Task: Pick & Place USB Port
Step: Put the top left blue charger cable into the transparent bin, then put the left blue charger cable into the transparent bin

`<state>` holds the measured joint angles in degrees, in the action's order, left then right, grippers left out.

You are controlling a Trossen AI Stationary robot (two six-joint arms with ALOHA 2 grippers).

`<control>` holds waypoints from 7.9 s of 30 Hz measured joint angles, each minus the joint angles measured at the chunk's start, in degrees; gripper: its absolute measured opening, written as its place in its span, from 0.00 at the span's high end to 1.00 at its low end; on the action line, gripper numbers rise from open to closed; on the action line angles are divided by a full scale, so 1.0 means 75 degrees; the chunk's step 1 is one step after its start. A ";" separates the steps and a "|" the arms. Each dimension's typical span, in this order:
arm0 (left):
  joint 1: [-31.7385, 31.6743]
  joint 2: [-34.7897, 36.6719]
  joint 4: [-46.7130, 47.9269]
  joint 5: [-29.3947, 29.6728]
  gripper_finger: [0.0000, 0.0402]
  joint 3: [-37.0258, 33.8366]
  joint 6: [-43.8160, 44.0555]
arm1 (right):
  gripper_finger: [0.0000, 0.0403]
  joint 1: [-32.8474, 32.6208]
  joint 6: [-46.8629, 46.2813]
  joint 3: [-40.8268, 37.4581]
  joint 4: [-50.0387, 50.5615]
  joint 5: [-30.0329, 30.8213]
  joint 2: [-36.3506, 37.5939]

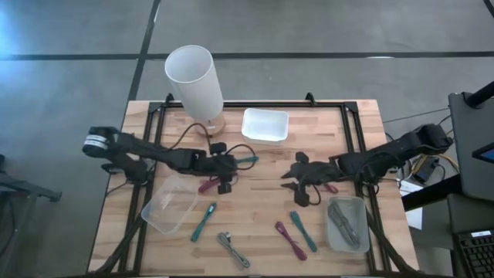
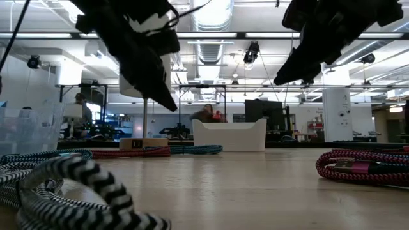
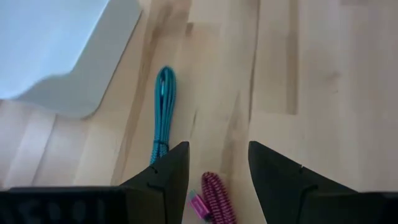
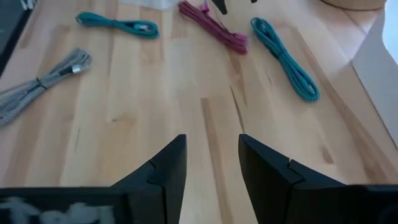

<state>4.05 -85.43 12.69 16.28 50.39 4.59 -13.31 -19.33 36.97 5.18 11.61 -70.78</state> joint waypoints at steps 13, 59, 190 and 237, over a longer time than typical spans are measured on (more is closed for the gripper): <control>-0.1192 -0.1493 -0.0759 -0.0017 0.58 0.0000 0.0274 | 0.66 0.0005 0.0033 0.0537 0.0029 0.0006 -0.0917; 0.2574 0.1921 0.3313 0.1046 0.96 0.0475 0.5167 | 0.66 -0.0001 0.0041 0.0641 0.0004 0.0050 -0.1029; 0.3256 -0.2448 0.5882 -0.3172 0.56 0.2795 0.8347 | 0.66 -0.0004 -0.0006 0.0594 -0.0148 0.0053 -0.1035; 0.3163 -0.2108 0.7275 -0.1968 0.98 0.3810 0.8471 | 0.66 -0.0004 -0.0017 0.0539 -0.0161 0.0057 -0.1035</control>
<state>27.77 -101.24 67.25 1.52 78.97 68.12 -13.34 -19.46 41.01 3.98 12.04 -78.54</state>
